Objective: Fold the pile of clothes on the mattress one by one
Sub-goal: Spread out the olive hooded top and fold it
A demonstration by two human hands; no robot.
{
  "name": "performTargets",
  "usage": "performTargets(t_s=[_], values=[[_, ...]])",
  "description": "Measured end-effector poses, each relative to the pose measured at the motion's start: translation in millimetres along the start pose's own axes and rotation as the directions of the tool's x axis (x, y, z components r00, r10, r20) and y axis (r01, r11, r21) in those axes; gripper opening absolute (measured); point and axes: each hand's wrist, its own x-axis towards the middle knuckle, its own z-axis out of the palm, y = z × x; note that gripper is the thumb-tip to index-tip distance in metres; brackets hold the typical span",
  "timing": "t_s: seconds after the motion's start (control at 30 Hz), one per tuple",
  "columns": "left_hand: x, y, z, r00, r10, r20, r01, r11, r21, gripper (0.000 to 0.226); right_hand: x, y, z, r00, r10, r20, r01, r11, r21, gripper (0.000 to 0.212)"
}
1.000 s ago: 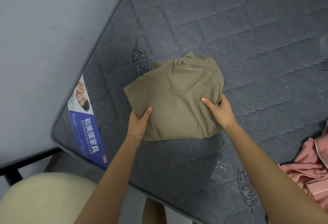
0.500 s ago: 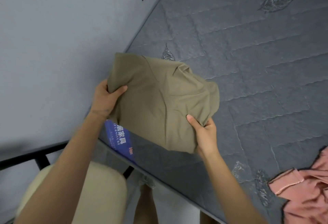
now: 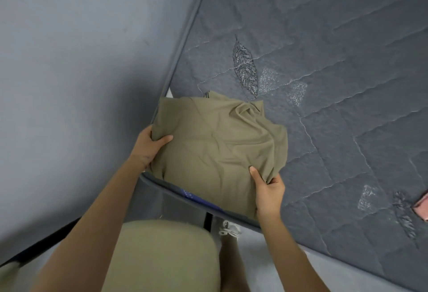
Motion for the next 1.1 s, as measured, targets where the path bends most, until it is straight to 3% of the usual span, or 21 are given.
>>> performTargets(t_s=[0.13, 0.33, 0.47, 0.57, 0.63, 0.73, 0.83, 0.93, 1.1], values=[[6.4, -10.0, 14.7, 1.000, -0.012, 0.014, 0.012, 1.000, 0.000, 0.043, 4.4, 10.5, -6.0, 0.993, -0.034, -0.117, 0.036, 0.999, 0.014, 0.012], [9.5, -9.5, 25.5, 0.999, 0.018, -0.028, -0.017, 0.999, 0.039, 0.047, 19.6, 12.7, -4.2, 0.995, 0.033, -0.098, -0.042, 0.995, -0.090, 0.017], [-3.7, -0.8, 33.0, 0.977, 0.113, -0.181, -0.081, 0.981, 0.177, 0.053, 33.2, 4.5, -9.7, 0.998, 0.038, -0.056, -0.047, 0.983, -0.175, 0.038], [-26.6, 13.2, 52.0, 0.870, 0.371, -0.326, -0.225, 0.885, 0.408, 0.072, 39.8, -5.0, -17.7, 0.997, -0.069, -0.021, 0.058, 0.942, -0.330, 0.082], [-43.4, 26.4, 73.9, 0.861, 0.440, -0.256, -0.247, 0.800, 0.546, 0.075, 43.1, -15.0, -24.3, 0.992, -0.126, 0.024, 0.123, 0.882, -0.455, 0.100], [-62.1, 42.9, 108.9, 0.900, 0.432, -0.047, -0.289, 0.676, 0.678, 0.074, 50.5, -32.5, -40.6, 0.973, -0.195, 0.125, 0.231, 0.762, -0.605, 0.102], [-74.6, 60.3, 139.1, 0.889, 0.451, 0.082, -0.353, 0.560, 0.750, 0.074, 59.4, -52.3, -68.2, 0.941, -0.256, 0.221, 0.335, 0.609, -0.719, 0.098], [-87.3, 84.7, 173.9, 0.871, 0.468, 0.153, -0.392, 0.471, 0.791, 0.074, 67.4, -71.7, -107.9, 0.913, -0.303, 0.272, 0.393, 0.486, -0.780, 0.093], [-117.8, 127.4, 244.3, 0.845, 0.500, 0.192, -0.434, 0.428, 0.793, 0.074, 81.4, -98.3, -194.8, 0.891, -0.355, 0.284, 0.416, 0.383, -0.825, 0.090]])
